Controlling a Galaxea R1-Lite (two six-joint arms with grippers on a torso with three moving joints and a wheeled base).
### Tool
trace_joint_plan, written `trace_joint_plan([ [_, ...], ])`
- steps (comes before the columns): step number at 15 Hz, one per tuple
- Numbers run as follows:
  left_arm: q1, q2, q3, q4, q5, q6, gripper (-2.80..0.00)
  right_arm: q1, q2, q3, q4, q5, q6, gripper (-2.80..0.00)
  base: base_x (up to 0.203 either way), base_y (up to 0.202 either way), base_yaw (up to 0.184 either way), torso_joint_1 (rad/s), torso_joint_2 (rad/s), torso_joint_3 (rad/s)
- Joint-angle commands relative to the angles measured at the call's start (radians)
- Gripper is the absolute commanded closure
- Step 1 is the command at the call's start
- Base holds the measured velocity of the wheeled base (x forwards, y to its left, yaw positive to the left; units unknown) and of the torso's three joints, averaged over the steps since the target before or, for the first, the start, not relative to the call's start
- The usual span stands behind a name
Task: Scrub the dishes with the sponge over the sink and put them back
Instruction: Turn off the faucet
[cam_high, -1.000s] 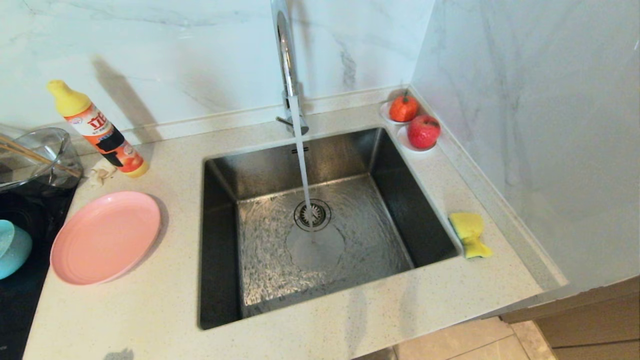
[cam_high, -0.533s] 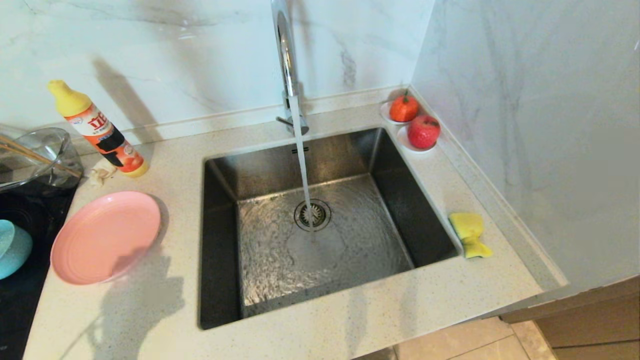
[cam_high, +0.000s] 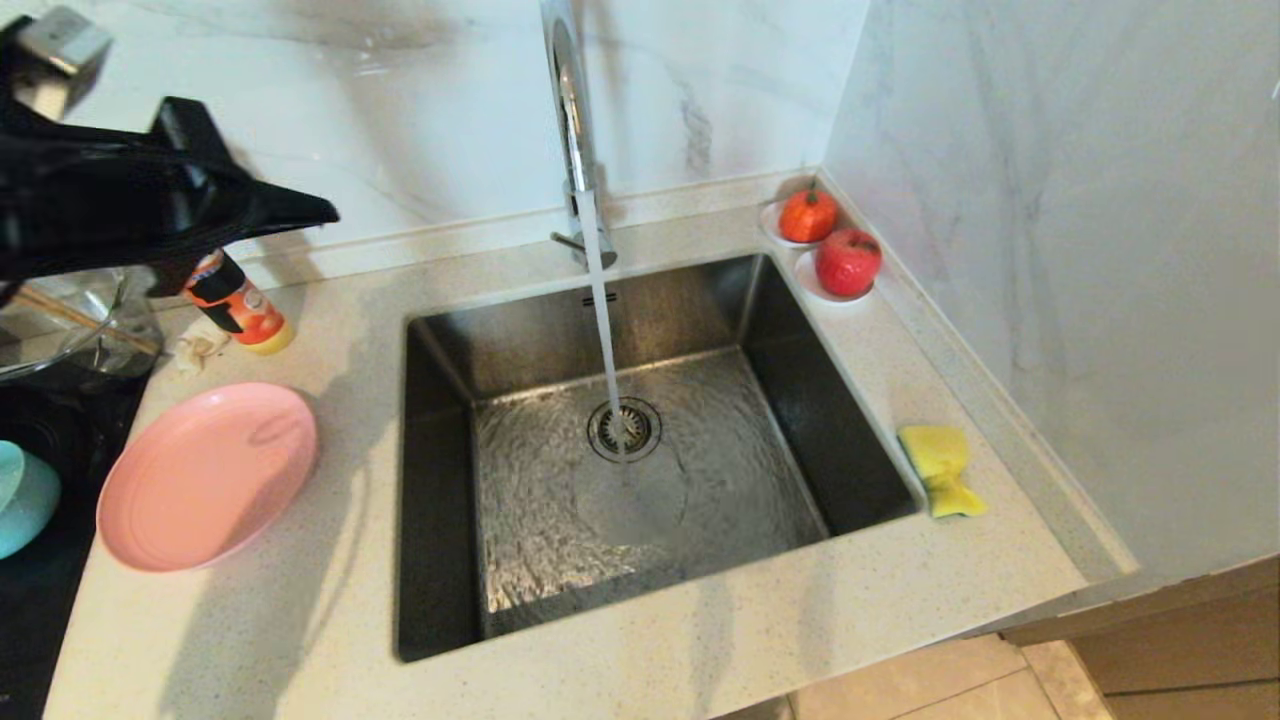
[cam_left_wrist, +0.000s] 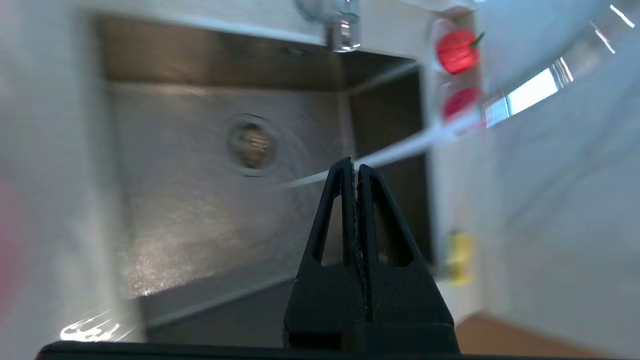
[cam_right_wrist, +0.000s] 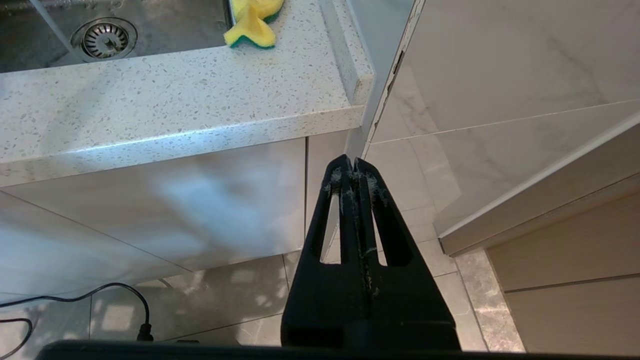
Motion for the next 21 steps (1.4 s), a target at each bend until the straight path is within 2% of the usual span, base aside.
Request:
trace_joint_plan([
  [1, -0.057, 0.276, -0.143, -0.005, -0.035, -0.117, 0.0, 0.0, 0.002, 0.0, 0.0, 0.0, -0.001, 0.0, 0.0, 0.0, 0.0, 0.0, 0.0, 0.0],
  [3, -0.079, 0.34, -0.151, -0.091, -0.171, -0.219, 0.0, 0.0, 0.002, 0.001, 0.0, 0.0, -0.001, 0.0, 0.0, 0.0, 0.0, 0.0, 0.0, 0.0],
  [4, -0.081, 0.366, -0.136, -0.142, -0.206, -0.251, 0.0, 0.0, 0.002, 0.0, 0.0, 0.0, -0.001, 0.0, 0.0, 0.0, 0.0, 0.0, 0.0, 0.0],
  [9, -0.083, 0.464, -0.124, -0.18, -0.221, -0.266, 0.0, 0.0, 0.002, 0.002, 0.0, 0.0, -0.001, 0.0, 0.0, 0.0, 0.0, 0.0, 0.0, 0.0],
  [15, -0.083, 0.503, -0.133, -0.184, -0.23, -0.269, 0.0, 0.0, 0.002, 0.0, 0.0, 0.0, -0.001, 0.0, 0.0, 0.0, 0.0, 0.0, 0.0, 0.0],
  [21, -0.084, 0.495, -0.144, -0.184, -0.295, -0.269, 0.0, 0.0, 0.002, 0.0, 0.0, 0.0, -0.001, 0.0, 0.0, 0.0, 0.0, 0.0, 0.0, 0.0],
])
